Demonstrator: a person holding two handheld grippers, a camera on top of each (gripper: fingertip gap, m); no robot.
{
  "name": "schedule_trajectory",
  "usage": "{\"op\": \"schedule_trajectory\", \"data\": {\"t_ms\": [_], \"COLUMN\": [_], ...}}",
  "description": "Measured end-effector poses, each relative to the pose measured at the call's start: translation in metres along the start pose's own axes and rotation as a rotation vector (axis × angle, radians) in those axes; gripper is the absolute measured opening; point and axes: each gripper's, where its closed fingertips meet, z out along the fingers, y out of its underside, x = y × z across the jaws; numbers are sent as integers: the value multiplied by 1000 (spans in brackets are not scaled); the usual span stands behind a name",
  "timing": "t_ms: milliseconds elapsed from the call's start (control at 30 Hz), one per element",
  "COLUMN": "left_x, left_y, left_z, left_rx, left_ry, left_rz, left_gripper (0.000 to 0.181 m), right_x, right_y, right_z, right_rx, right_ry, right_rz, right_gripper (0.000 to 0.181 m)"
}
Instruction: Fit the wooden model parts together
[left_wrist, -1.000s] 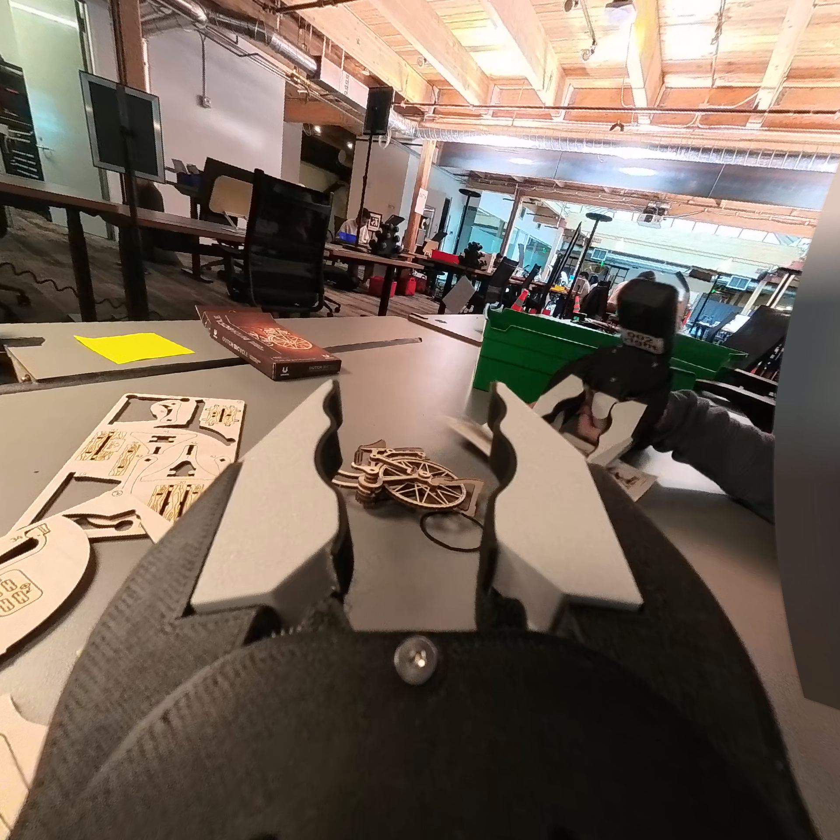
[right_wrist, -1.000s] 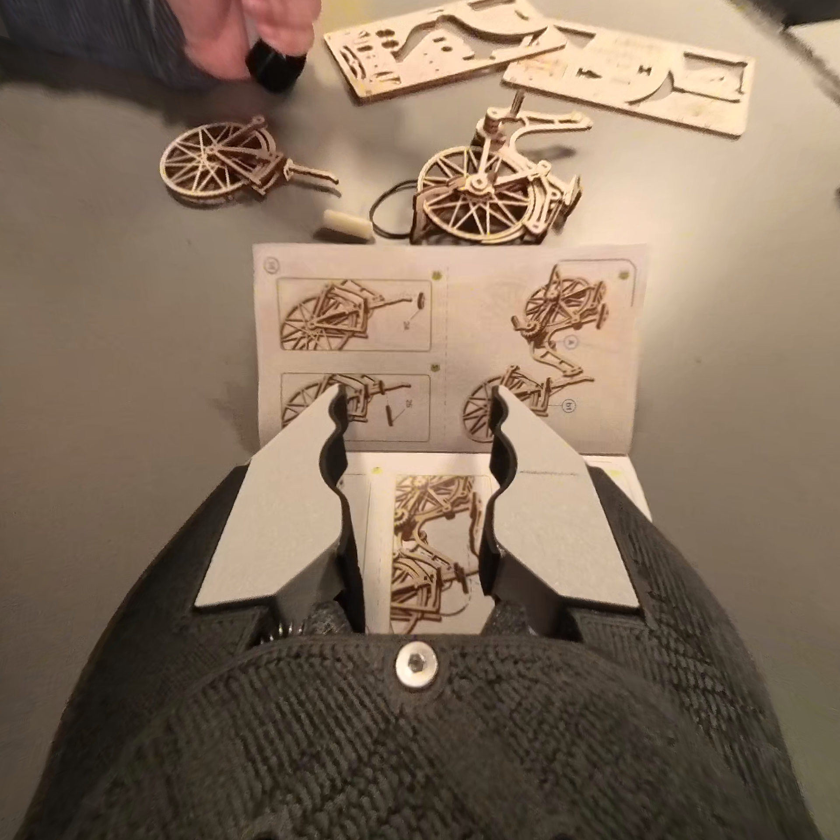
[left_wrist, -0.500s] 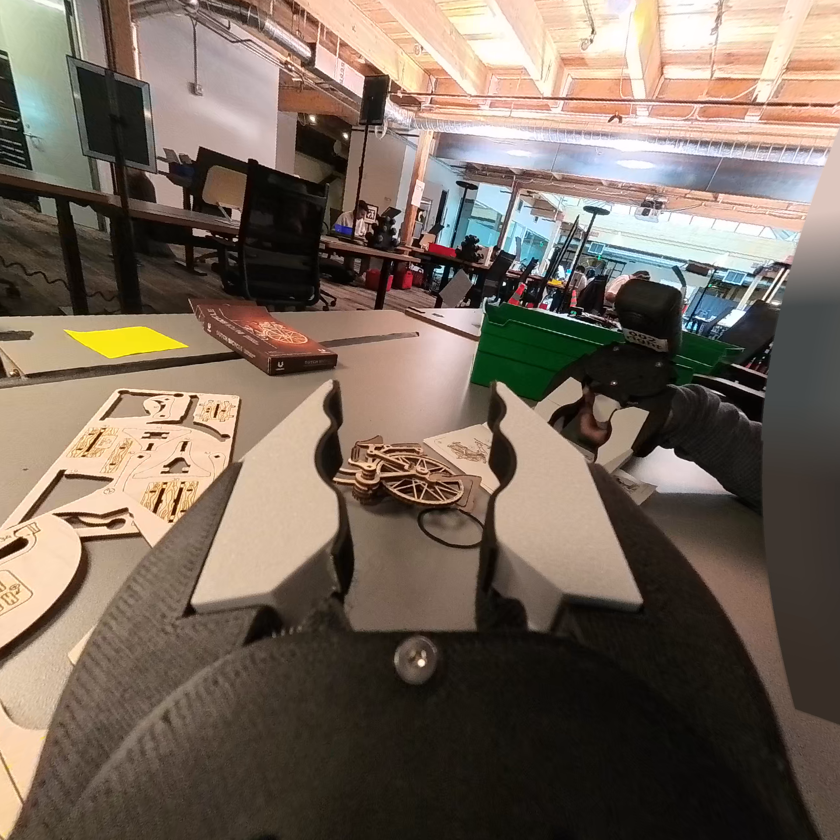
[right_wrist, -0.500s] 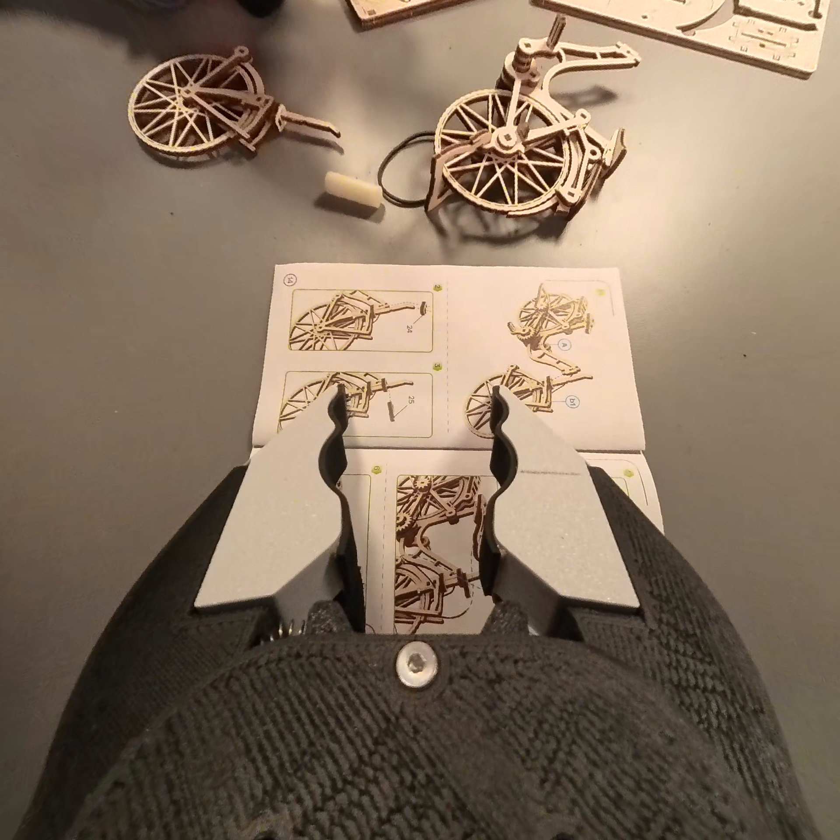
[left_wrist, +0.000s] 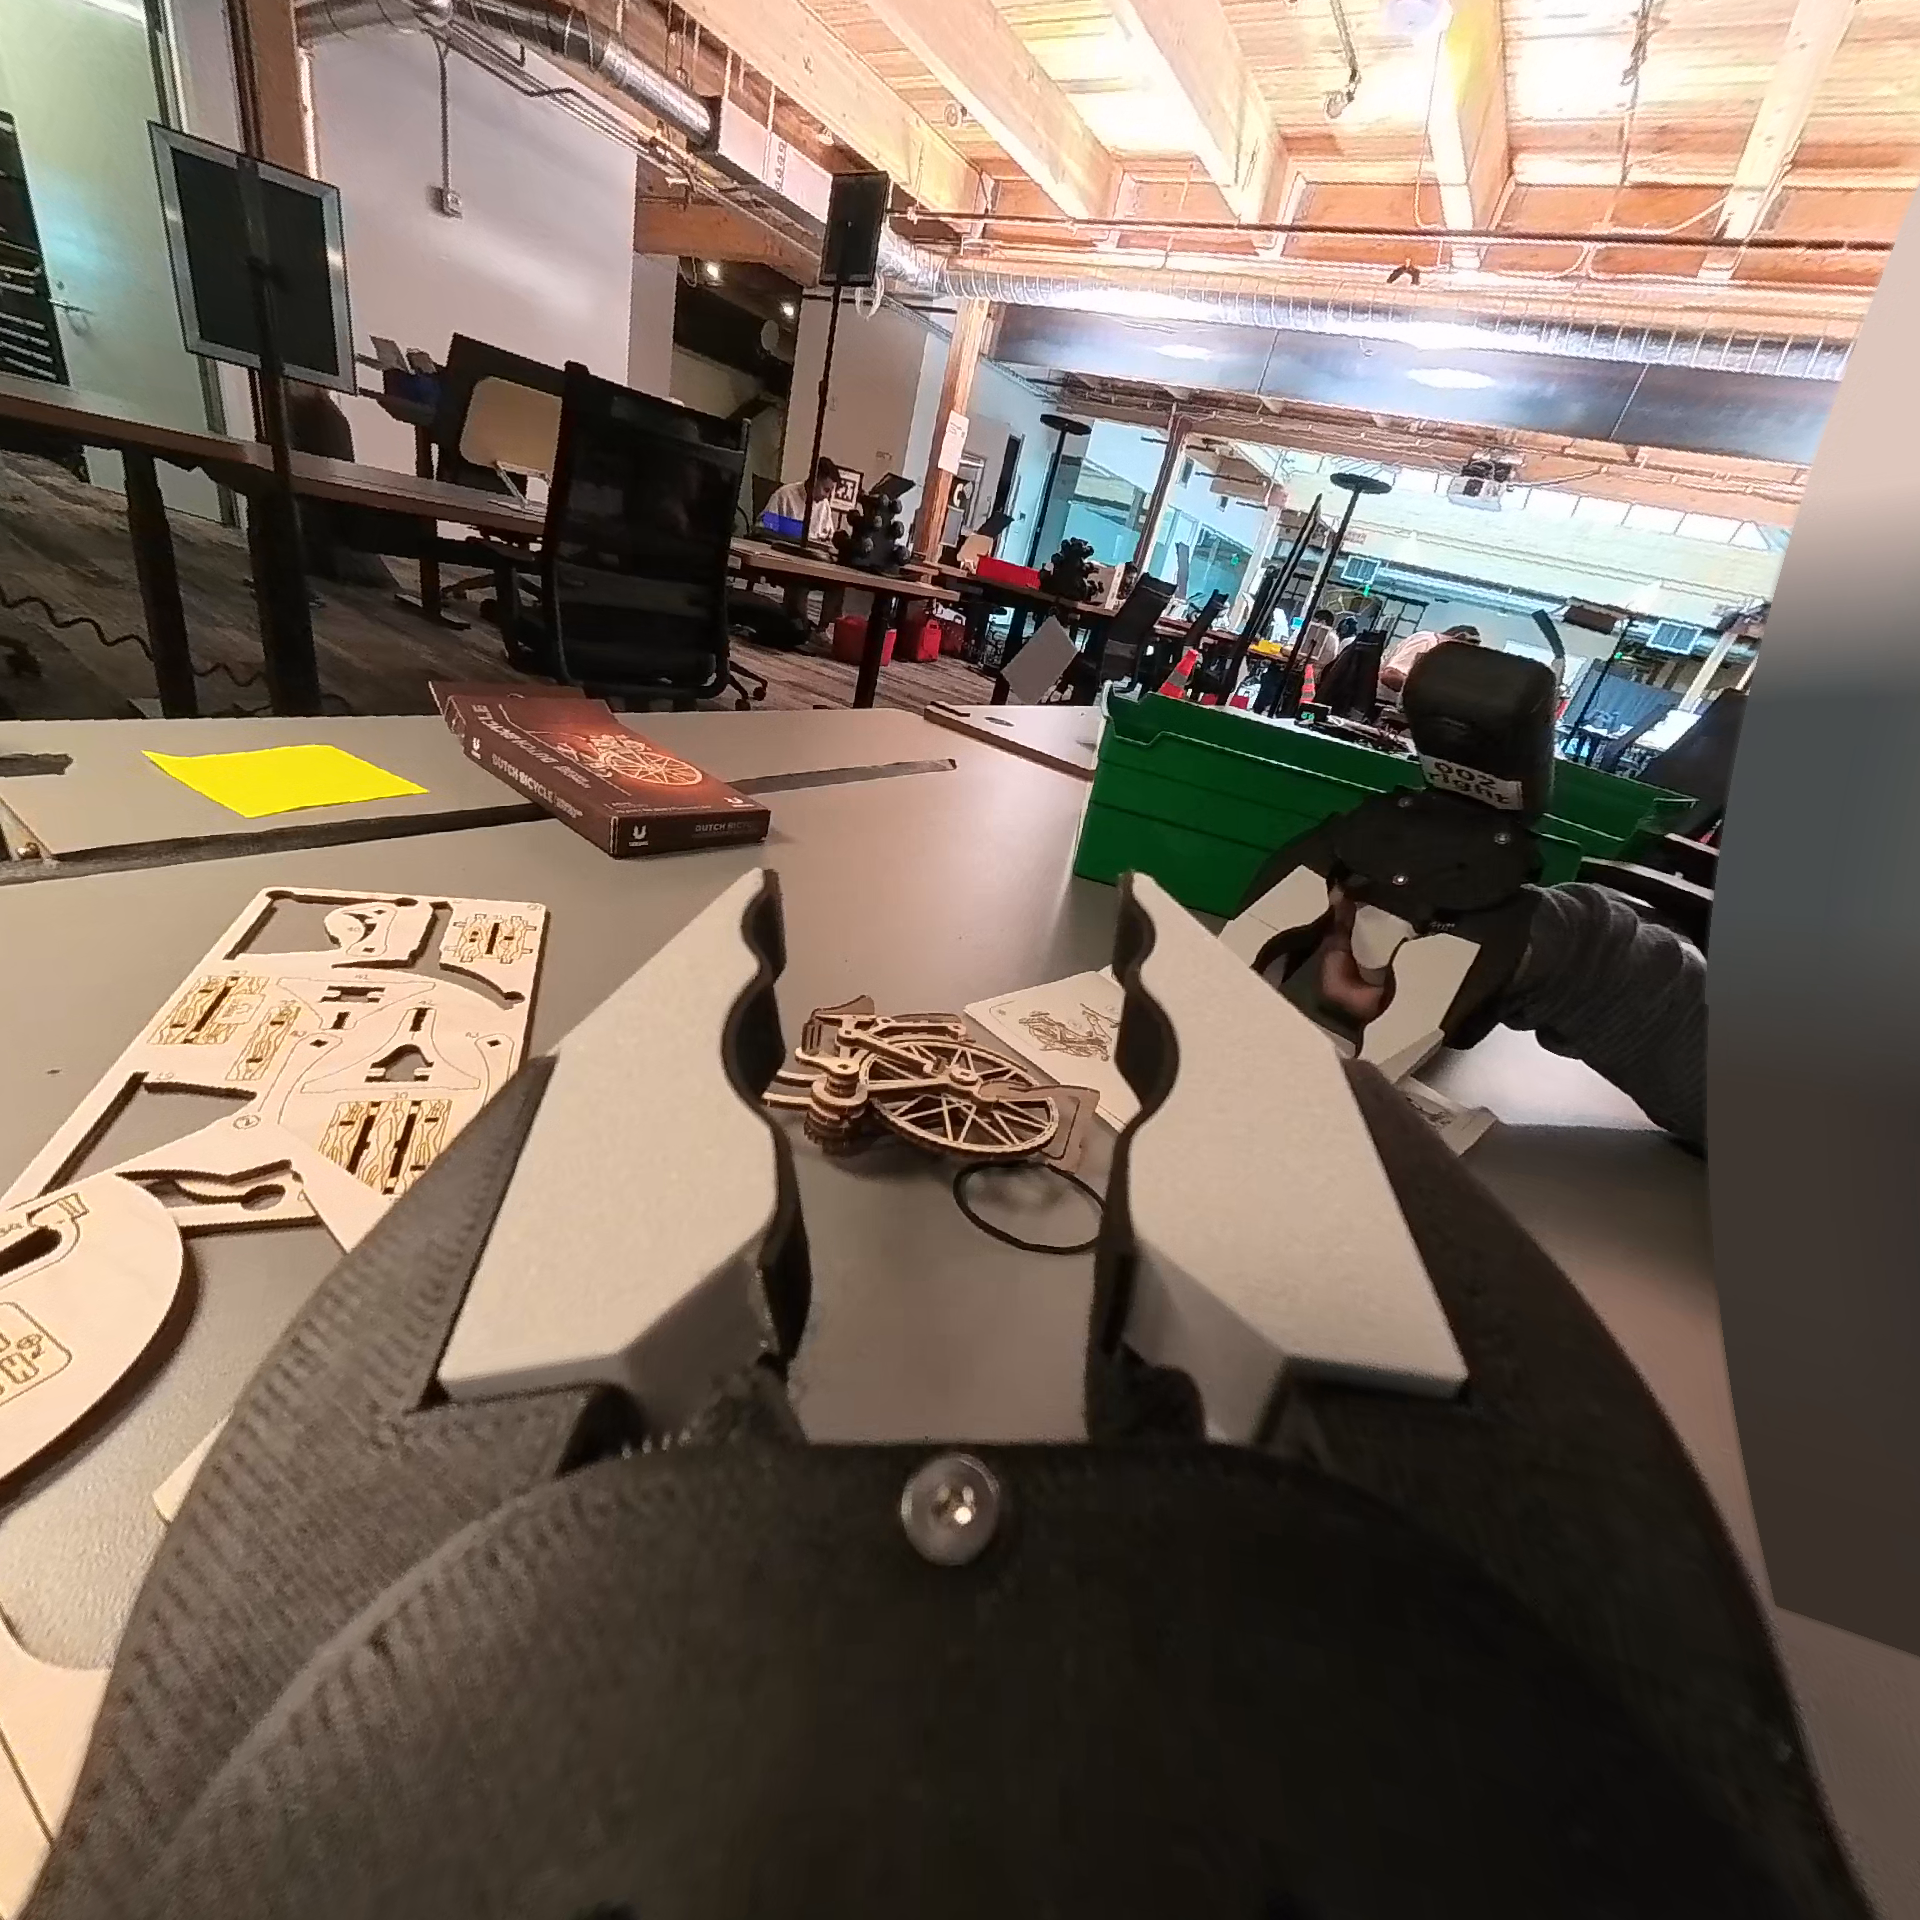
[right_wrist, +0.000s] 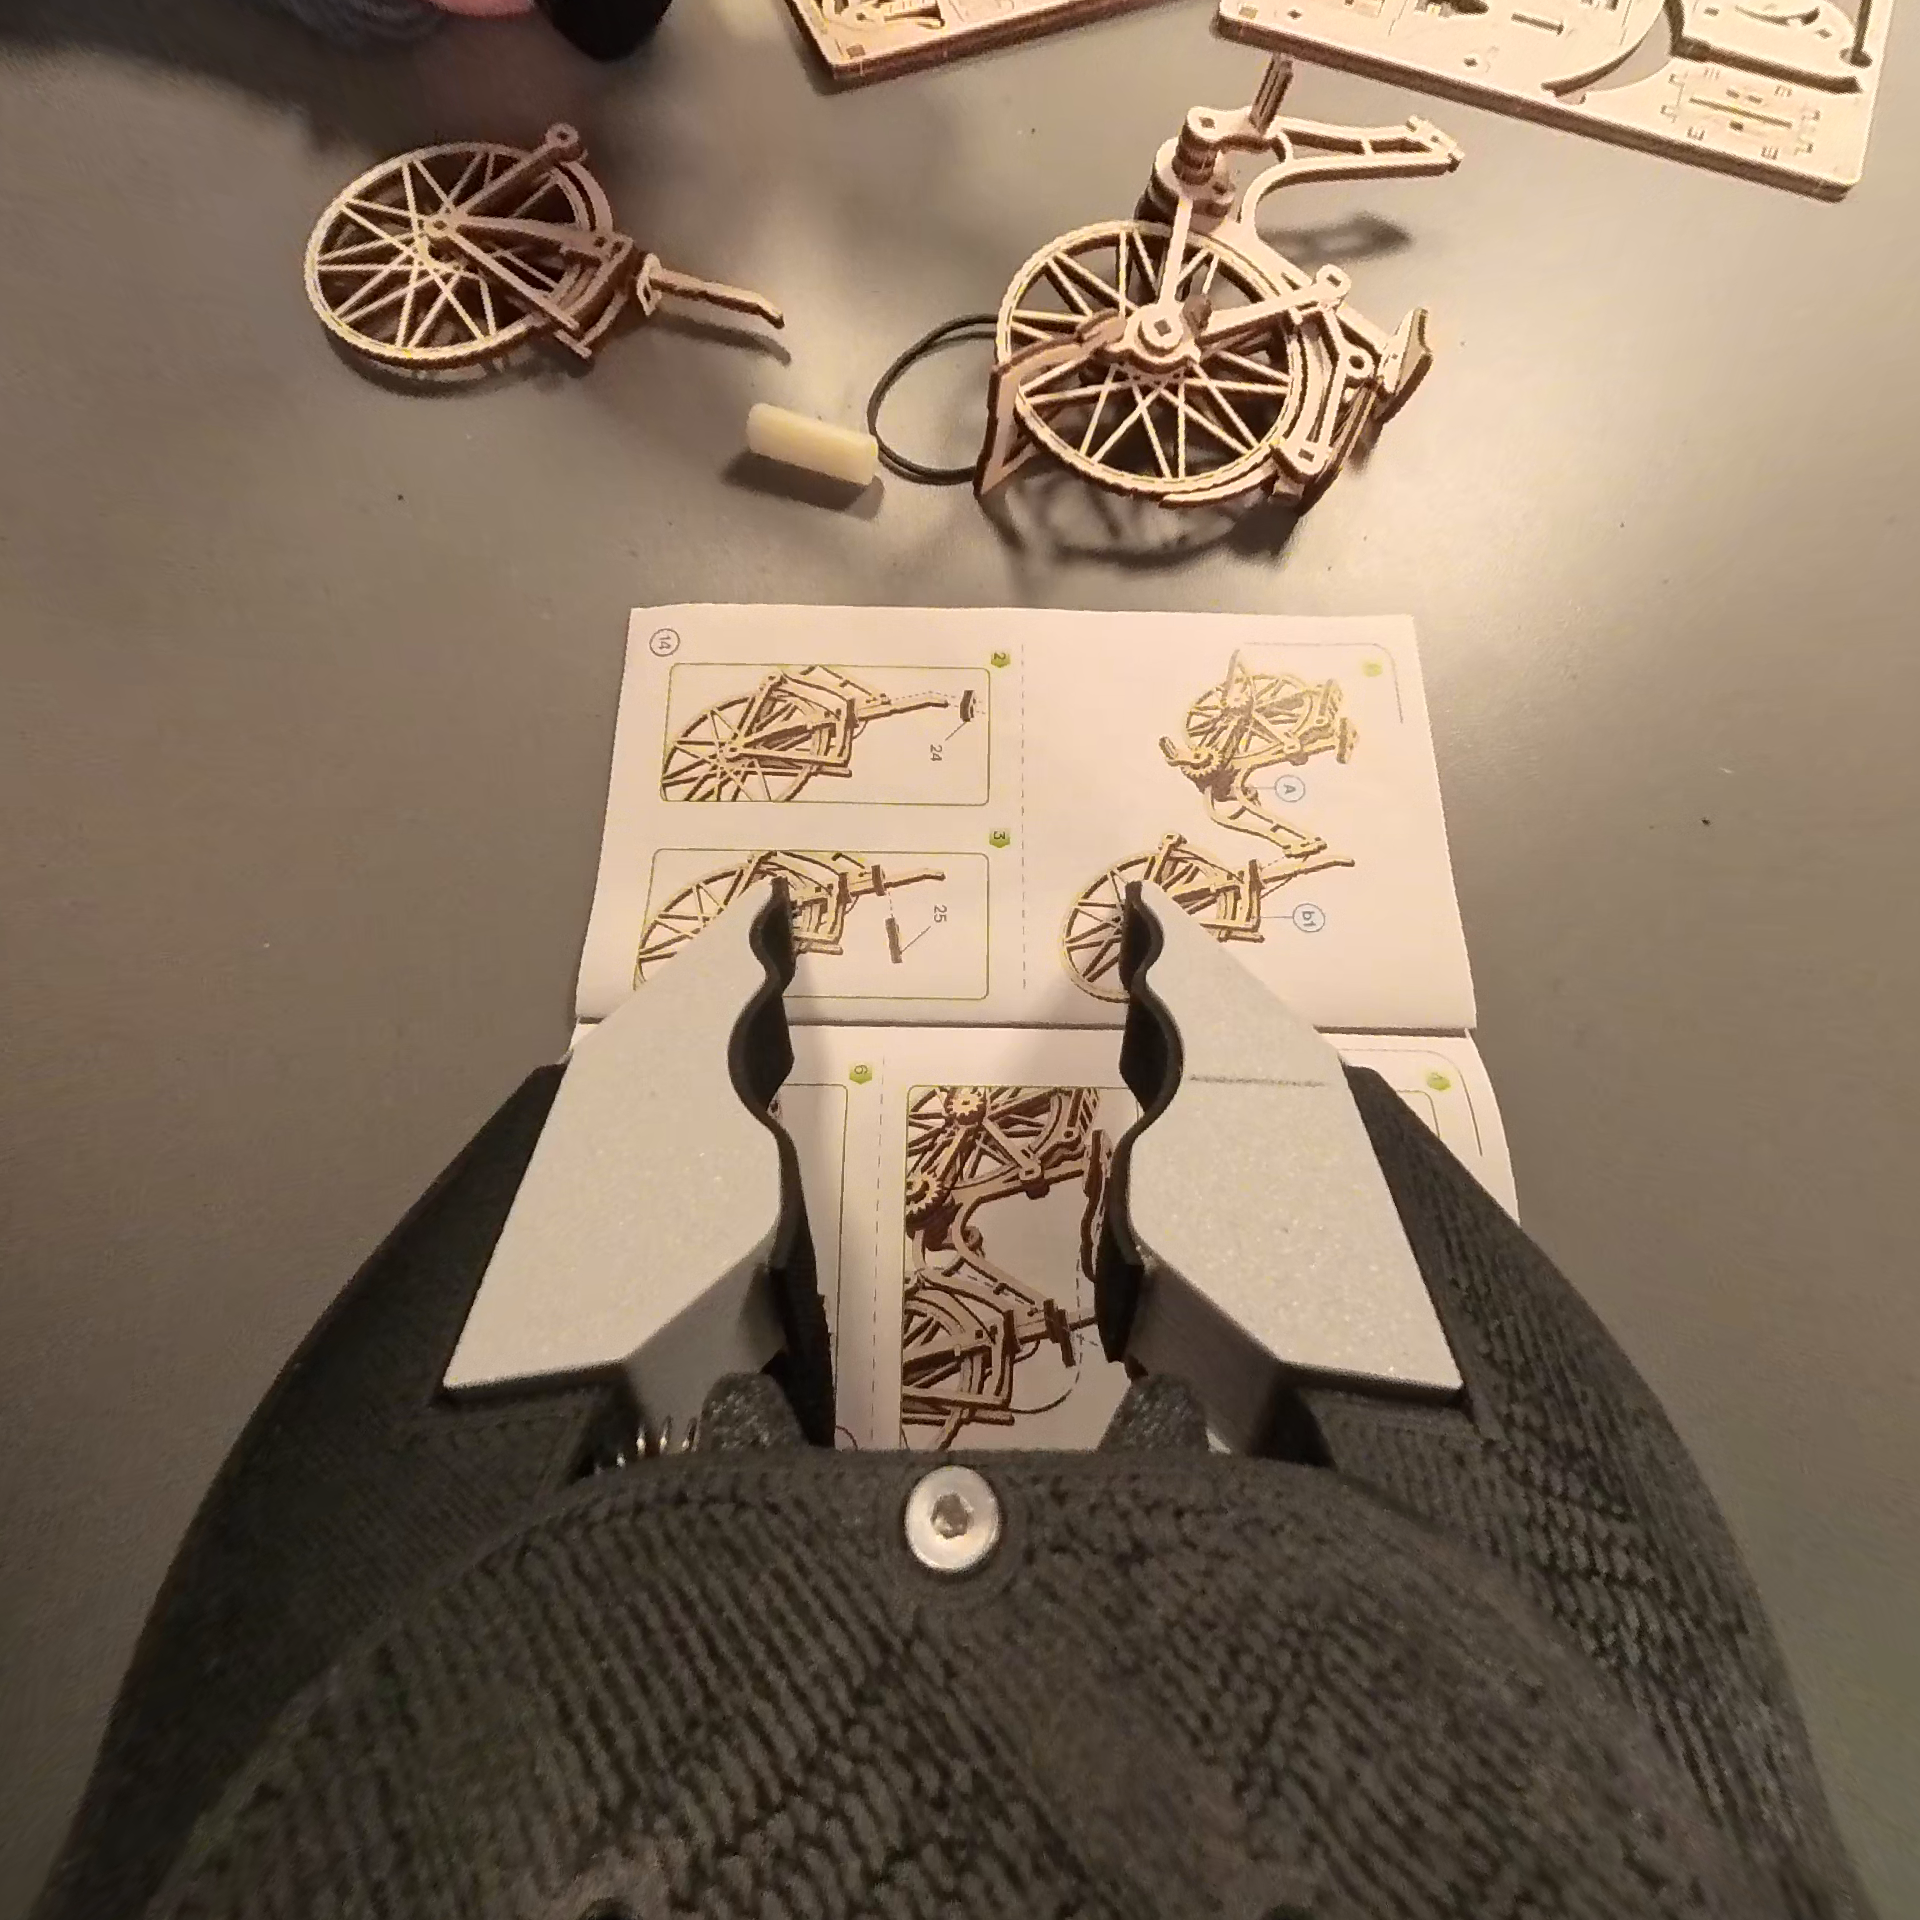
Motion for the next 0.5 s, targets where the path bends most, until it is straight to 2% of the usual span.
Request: {"op": "schedule_trajectory", "data": {"t_ms": [500], "left_x": [0], "left_y": [1], "left_z": [0], "left_rx": [-2], "left_ry": [2], "left_rz": [-1], "left_gripper": [62], "right_x": [0], "right_y": [0], "right_z": [0], "right_rx": [-4], "right_ry": [6], "right_rz": [-5], "right_gripper": [61]}}
